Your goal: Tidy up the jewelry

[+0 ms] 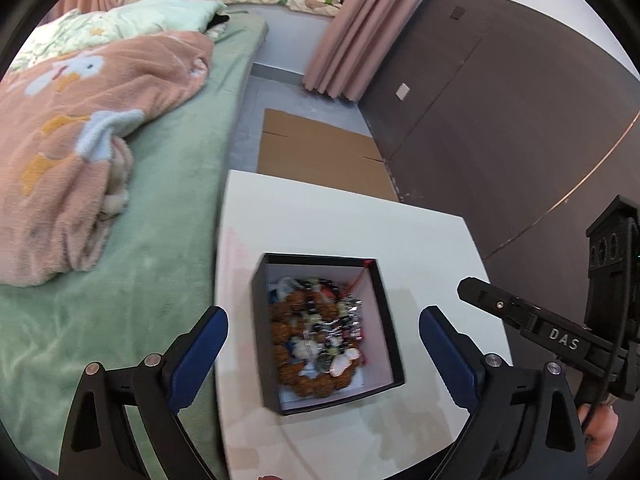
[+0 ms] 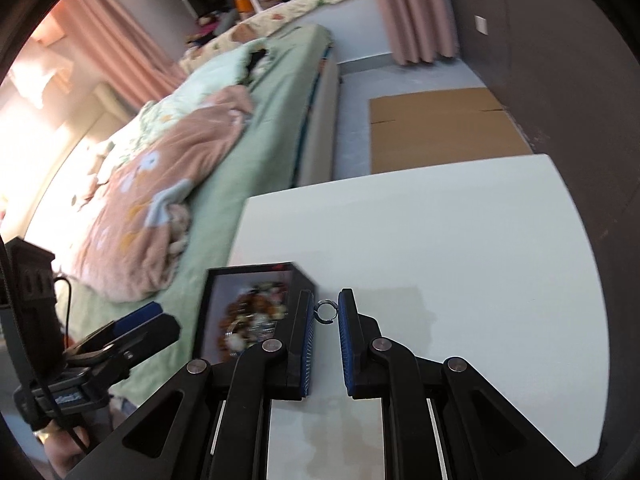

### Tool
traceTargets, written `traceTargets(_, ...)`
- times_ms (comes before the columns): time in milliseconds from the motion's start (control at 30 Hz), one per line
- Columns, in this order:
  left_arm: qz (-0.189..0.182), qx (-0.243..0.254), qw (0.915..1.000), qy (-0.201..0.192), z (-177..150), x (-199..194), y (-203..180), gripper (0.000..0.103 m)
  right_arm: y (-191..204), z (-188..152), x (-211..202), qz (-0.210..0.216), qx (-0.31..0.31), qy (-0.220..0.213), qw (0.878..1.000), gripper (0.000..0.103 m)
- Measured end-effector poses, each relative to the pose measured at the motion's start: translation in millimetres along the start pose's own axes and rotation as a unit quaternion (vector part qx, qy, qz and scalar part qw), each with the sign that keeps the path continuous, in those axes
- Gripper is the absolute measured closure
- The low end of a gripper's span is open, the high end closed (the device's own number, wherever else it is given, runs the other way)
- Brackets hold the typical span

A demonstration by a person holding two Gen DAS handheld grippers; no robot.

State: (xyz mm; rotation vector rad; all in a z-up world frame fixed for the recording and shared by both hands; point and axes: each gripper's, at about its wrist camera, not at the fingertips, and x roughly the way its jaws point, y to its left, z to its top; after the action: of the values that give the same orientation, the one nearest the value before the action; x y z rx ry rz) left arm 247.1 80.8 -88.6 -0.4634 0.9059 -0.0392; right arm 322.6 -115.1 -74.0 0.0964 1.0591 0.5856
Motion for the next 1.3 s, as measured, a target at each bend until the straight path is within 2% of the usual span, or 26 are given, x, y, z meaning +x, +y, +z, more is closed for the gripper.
traceTargets(167,0.016,-0.012,0.9997,-0.01,-1,-14,17,0.006,25,3,5,0.028,-0.01,-0.002,1.0,0.089)
traceTargets(333,0.032,-0.017,0.9992,-0.018,-3,-31,30,0.006,43,5,4,0.079,-0.009,-0.017,0.997,0.088)
traceTargets(400,0.037,-0.019,0.9988,-0.024,-4,-38,34,0.006,47,8,5,0.088,-0.007,-0.012,0.996,0.068)
traceTargets(433,0.038,-0.02,0.9987,-0.026,-5,-41,35,0.006,49,9,4,0.083,-0.005,-0.009,0.996,0.036)
traceTargets(467,0.039,-0.021,0.9986,-0.029,-5,-44,35,0.006,49,9,1,0.076,-0.004,-0.015,0.997,0.019)
traceTargets(600,0.041,-0.02,0.9981,-0.04,-9,-52,35,0.005,50,8,-19,0.08,-0.003,-0.029,0.996,0.019)
traceTargets(767,0.03,-0.016,0.9982,-0.049,-15,-59,25,0.002,51,-1,-41,0.054,-0.02,-0.027,0.998,0.019)
traceTargets(1033,0.024,0.014,0.9977,-0.061,-23,-80,-1,0.002,44,-12,-82,0.026,-0.027,-0.052,0.998,0.019)
traceTargets(1200,0.029,0.042,0.9961,-0.072,-29,-95,-20,0.001,41,-25,-107,0.029,-0.035,-0.078,0.996,0.019)
traceTargets(1300,0.033,0.063,0.9946,-0.076,-35,-104,-33,0.001,37,-41,-120,-0.01,-0.041,-0.093,0.995,0.018)
